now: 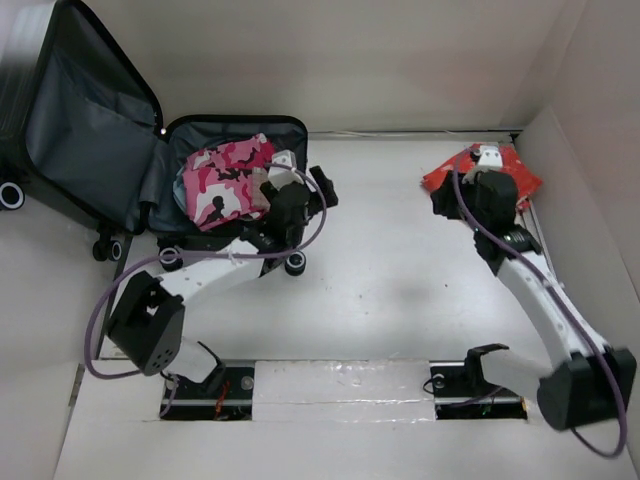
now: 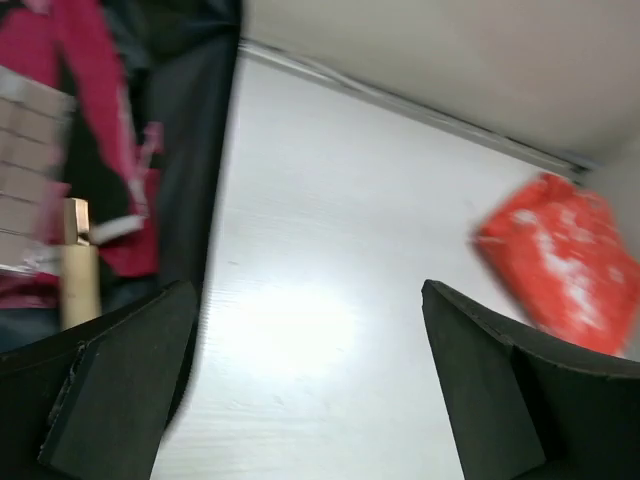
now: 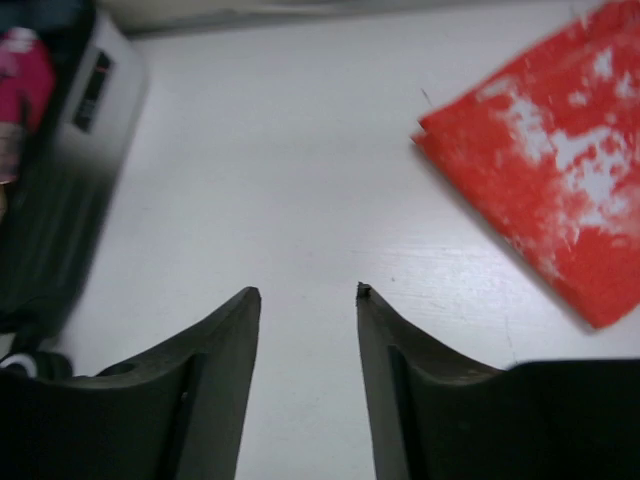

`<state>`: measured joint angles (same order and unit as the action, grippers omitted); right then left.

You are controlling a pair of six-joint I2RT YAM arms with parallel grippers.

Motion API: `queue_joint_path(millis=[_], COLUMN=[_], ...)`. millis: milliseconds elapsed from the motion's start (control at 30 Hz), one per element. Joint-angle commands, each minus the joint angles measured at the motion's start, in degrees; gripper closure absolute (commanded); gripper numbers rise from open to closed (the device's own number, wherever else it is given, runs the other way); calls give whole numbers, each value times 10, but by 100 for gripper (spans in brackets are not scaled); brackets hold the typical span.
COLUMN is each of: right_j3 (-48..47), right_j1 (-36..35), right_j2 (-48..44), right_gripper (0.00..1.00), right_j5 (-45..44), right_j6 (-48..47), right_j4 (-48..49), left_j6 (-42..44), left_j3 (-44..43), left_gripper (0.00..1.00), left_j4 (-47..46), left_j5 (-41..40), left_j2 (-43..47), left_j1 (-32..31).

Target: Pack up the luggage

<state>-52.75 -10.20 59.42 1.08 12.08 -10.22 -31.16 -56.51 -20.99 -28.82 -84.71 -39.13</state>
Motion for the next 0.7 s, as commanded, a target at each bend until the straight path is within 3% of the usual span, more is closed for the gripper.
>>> queue_joint_path(millis=[0, 33, 100, 267, 400, 667], right_j3=[-37, -53, -108, -209, -273, -362], right_j1=[9, 19, 57, 81, 91, 121], right_j2=[94, 164, 229, 405, 493, 583], right_gripper=[48, 43, 42, 34, 34, 34], right_j5=[-107, -107, -97, -80, -108, -114], right_j6=[5, 5, 5, -13, -43, -57], right_j4=[67, 67, 60, 22, -28, -113], left_j6=[4, 4, 4, -32, -44, -66], left_j3=[49, 73, 87, 161, 190, 182], left_gripper=[8, 8, 8, 9, 10, 13], left_j4=[-86, -100, -111, -176, -207, -234], left_j5=[32, 45, 70, 157, 174, 262], left_j2=[46, 46, 41, 36, 23, -1], left_j1=[-53, -68, -105, -129, -129, -129])
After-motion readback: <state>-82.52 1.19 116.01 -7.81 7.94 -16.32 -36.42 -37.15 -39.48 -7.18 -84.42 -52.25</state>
